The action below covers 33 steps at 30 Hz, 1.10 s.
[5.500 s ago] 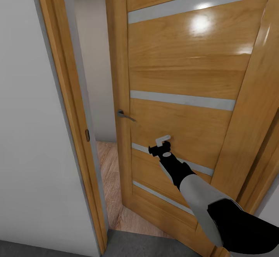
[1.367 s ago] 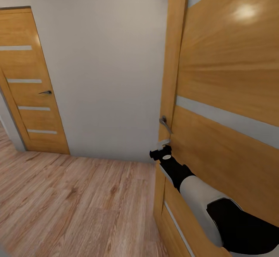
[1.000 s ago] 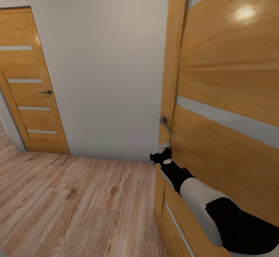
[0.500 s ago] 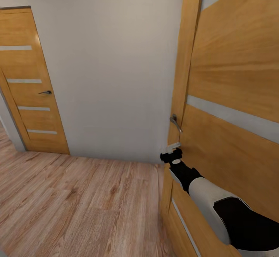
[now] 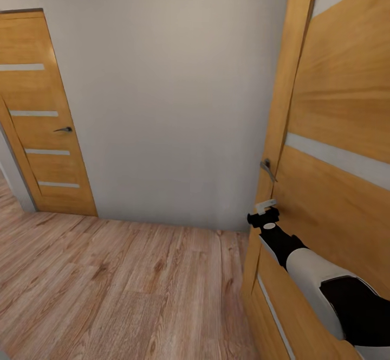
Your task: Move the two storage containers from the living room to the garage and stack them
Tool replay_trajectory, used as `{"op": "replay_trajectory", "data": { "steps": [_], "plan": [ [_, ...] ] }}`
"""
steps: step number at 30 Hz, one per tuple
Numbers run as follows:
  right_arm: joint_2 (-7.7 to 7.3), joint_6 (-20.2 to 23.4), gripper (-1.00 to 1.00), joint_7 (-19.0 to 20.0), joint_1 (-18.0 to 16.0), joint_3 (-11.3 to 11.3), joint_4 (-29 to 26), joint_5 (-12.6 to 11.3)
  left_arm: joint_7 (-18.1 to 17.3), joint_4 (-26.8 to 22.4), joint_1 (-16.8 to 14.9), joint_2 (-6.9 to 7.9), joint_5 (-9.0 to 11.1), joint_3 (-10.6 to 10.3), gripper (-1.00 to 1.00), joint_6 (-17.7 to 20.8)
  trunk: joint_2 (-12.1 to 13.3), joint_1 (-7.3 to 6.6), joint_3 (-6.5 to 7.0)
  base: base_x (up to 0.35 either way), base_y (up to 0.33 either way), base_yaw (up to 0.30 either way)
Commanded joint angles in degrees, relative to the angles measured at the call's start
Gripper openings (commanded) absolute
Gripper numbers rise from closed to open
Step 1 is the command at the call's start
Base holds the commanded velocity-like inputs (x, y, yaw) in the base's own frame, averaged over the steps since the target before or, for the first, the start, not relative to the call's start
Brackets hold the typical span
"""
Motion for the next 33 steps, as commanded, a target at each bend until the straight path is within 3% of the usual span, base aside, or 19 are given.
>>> {"op": "replay_trajectory", "data": {
  "steps": [1, 14, 21, 33],
  "plan": [
    [-0.12, 0.2, 1.00, -0.4, 0.0, -0.5, 0.0, 0.8, 0.0, 0.0, 0.0, 0.00, 0.2, 0.1, 1.00, -0.1, 0.0, 0.00, -0.06, 0.000, 0.000, 0.000],
    [-5.44, 0.3, 1.00, -0.9, 0.0, -2.0, 0.0, 0.8, 0.0, 0.0, 0.0, 0.00, 0.2, 0.1, 1.00, -0.1, 0.0, 0.00, -0.06, 0.000, 0.000, 0.000],
    [-7.08, 0.4, 1.00, -1.0, 0.0, -4.2, 0.0, 0.7, 0.0, 0.0, 0.0, 0.00, 0.2, 0.1, 1.00, -0.1, 0.0, 0.00, -0.06, 0.000, 0.000, 0.000],
    [-9.73, 0.2, 1.00, -1.0, 0.0, -4.7, 0.0, 0.7, 0.0, 0.0, 0.0, -0.05, 0.2, 0.1, 1.00, -0.1, 0.0, 0.00, -0.06, 0.000, 0.000, 0.000]
  ]
}}
